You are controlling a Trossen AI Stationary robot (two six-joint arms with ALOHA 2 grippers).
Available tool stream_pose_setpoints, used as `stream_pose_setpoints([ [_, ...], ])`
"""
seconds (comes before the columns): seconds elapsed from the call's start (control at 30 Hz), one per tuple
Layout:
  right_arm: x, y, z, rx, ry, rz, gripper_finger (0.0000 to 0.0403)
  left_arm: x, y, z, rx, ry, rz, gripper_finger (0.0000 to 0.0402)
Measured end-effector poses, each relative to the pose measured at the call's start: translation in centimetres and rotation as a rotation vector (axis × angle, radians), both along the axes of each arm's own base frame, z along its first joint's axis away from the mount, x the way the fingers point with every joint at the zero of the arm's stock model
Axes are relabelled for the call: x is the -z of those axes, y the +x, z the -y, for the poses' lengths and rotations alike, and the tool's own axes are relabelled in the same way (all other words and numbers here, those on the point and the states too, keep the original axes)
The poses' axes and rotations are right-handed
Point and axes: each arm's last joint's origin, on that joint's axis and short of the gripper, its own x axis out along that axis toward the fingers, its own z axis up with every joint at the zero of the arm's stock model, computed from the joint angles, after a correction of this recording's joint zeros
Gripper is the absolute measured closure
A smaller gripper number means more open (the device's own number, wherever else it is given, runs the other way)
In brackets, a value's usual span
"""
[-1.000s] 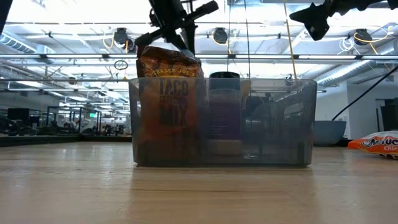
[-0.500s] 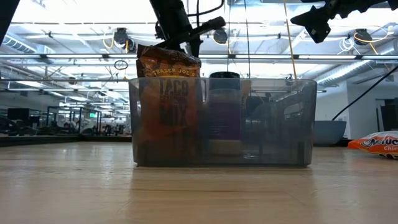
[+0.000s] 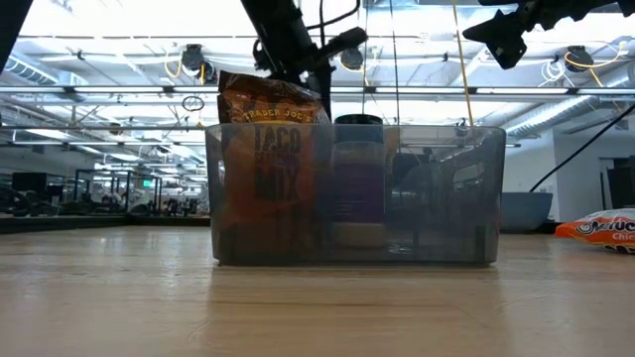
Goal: Pick & Place Food Item
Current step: Put the blue noodle pack into the top black bin
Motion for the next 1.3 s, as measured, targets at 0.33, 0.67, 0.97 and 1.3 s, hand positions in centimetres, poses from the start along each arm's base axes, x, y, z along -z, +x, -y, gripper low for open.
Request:
stream_pose_setpoints([
  [0.33, 0.0, 0.0, 0.0, 0.001, 0.004, -0.001, 0.019, 2.1, -0.6, 0.0, -0.043, -0.038, -0.02, 0.0401],
  [0.67, 0.0, 0.0, 0.0, 0.001, -0.001, -0.001, 0.0191, 3.0, -0.8, 0.1, -0.057, -0.066, -0.025, 0.0401],
  [0.97, 0.9, 0.3, 0.0, 0.007, 0.025, -0.006, 0.019, 2.8, -0.5, 0.0, -0.045, -0.033, 0.011, 0.0386],
  [1.3, 1.8, 0.5, 0.0, 0.016, 0.074, 0.001, 0.019, 2.5, -0.2, 0.0, -0.017, 0.009, 0.024, 0.0345],
])
